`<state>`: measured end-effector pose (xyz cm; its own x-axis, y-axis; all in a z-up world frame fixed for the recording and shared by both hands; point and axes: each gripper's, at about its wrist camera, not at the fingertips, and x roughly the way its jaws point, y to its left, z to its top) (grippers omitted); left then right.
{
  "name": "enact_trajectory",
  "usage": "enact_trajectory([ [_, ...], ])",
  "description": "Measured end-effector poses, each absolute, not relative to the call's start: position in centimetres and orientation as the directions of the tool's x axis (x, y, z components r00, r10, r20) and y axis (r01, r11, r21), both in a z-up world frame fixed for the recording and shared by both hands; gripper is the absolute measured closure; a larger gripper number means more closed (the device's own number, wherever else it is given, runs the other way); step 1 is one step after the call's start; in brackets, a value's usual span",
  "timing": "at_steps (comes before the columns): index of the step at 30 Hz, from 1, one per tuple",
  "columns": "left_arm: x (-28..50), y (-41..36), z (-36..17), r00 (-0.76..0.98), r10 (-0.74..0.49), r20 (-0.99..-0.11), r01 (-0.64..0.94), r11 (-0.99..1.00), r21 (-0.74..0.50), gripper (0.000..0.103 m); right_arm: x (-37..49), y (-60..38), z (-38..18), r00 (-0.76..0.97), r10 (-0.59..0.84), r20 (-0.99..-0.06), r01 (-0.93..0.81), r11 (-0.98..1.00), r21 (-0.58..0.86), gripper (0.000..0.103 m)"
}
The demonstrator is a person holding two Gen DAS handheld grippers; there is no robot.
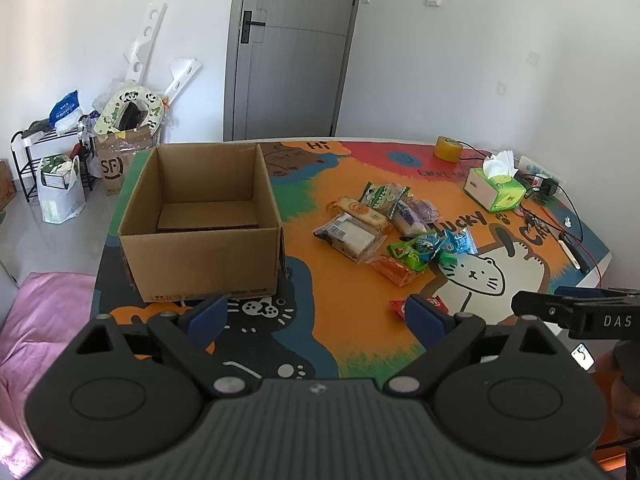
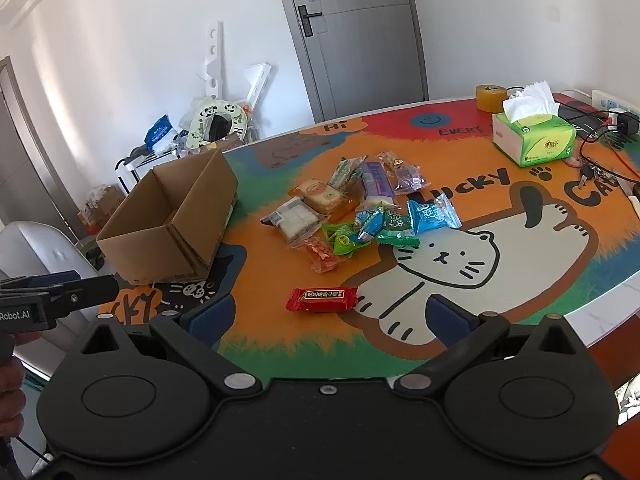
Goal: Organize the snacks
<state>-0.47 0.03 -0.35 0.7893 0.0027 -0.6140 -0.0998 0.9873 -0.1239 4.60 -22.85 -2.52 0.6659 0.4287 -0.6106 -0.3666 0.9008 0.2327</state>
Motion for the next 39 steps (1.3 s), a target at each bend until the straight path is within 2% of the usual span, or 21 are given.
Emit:
enact_trajectory([
  [17,0.9,-2.1,-2.5,0.791,-0.014,-0.612,-0.071,0.991,-0.114,0.008,5.3,-24.4,-5.0,0.665,0.449,-0.596,-0.389,0.89,0.236,0.0],
  [24,2.0,-3.6,-3.0,0.814,-0.065,-0.577,-0.016,0.991,-0.135,0.009,6.2,-25.4,-6.0,0.679,0.454,-0.577,-0.384,0.889,0.248,0.0],
  [39,6.4,-6.9,-6.4,0.777,-0.168,-0.607,0.078,0.982,-0.172,0.013,8.6,-26.7,-8.4,0.694,0.42,-0.584,-0.376,0.904,0.204,0.0],
])
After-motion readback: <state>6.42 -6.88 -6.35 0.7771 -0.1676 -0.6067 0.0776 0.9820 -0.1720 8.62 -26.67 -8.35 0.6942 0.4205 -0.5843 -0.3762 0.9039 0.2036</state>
